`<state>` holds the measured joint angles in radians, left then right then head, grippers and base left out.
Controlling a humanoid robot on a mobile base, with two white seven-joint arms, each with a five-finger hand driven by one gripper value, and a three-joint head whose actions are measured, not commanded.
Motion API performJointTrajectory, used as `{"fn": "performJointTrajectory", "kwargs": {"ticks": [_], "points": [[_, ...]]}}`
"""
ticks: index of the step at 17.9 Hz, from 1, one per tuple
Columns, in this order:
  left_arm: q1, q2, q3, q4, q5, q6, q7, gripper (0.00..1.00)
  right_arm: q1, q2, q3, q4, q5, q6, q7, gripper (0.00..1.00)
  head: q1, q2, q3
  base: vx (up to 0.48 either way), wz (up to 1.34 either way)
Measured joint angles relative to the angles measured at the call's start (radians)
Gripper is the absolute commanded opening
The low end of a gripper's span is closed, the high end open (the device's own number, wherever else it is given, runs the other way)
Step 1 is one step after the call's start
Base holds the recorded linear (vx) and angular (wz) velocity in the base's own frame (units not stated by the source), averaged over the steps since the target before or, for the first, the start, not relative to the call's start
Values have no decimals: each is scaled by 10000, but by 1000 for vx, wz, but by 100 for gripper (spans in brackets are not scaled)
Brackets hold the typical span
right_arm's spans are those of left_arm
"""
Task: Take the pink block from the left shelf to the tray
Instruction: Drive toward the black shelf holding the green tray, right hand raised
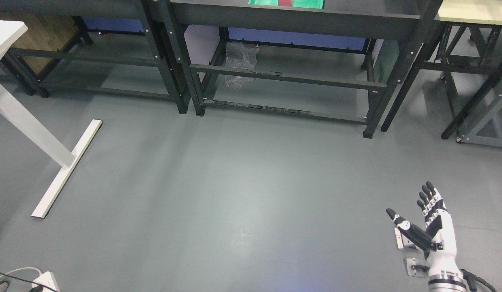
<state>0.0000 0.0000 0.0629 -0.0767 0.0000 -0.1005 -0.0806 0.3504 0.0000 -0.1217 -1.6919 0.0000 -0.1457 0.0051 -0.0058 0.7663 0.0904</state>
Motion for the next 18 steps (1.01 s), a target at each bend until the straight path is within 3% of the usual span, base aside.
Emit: {"fn": "performJointTrajectory", "kwargs": {"ticks": [18], "points": [[0, 0, 0, 0, 0, 0, 0, 100, -518, 0, -90, -101, 0, -75, -169, 100, 0, 0, 0, -2, 0]]}}
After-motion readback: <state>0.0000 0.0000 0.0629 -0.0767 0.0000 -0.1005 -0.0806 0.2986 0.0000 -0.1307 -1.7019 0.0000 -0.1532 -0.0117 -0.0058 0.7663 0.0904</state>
